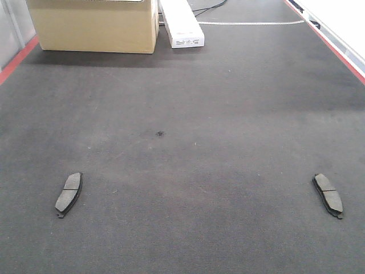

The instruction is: Move and align brake pads A on conveyor

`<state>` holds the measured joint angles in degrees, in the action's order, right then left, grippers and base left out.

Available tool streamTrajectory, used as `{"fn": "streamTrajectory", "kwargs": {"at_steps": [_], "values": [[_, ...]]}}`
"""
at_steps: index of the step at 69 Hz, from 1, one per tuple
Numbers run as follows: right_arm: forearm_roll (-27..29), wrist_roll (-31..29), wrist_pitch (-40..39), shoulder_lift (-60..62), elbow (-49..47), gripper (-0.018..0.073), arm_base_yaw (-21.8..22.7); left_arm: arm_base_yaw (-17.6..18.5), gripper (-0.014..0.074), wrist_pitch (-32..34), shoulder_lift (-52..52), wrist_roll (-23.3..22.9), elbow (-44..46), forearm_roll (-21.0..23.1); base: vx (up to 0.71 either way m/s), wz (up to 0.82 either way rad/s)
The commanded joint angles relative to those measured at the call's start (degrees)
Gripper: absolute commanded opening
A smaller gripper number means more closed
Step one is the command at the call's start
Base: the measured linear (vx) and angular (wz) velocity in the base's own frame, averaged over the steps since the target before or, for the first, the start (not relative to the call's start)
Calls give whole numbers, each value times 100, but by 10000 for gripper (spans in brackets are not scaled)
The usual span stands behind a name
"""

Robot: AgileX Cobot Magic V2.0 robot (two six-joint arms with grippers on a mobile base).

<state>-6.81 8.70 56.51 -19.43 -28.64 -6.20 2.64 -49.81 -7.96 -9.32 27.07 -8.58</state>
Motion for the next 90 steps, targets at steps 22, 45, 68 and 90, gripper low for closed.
{"fn": "streamTrajectory", "kwargs": {"at_steps": [22,45,68,90], "values": [[-78,-6,-388,-34,-162,-4,39,12,-6,601,-69,-9,153,-31,0,0],[-78,-6,-388,-34,-162,-4,39,12,-6,1598,-505,-16,193,-12,0,0],[-78,-6,-388,-34,-162,-4,39,18,-6,1691,-3195,261,1502,653,0,0],[-78,-6,-388,-34,-162,-4,39,48,-6,918,-5907,1642,3102,2597,0,0]]}}
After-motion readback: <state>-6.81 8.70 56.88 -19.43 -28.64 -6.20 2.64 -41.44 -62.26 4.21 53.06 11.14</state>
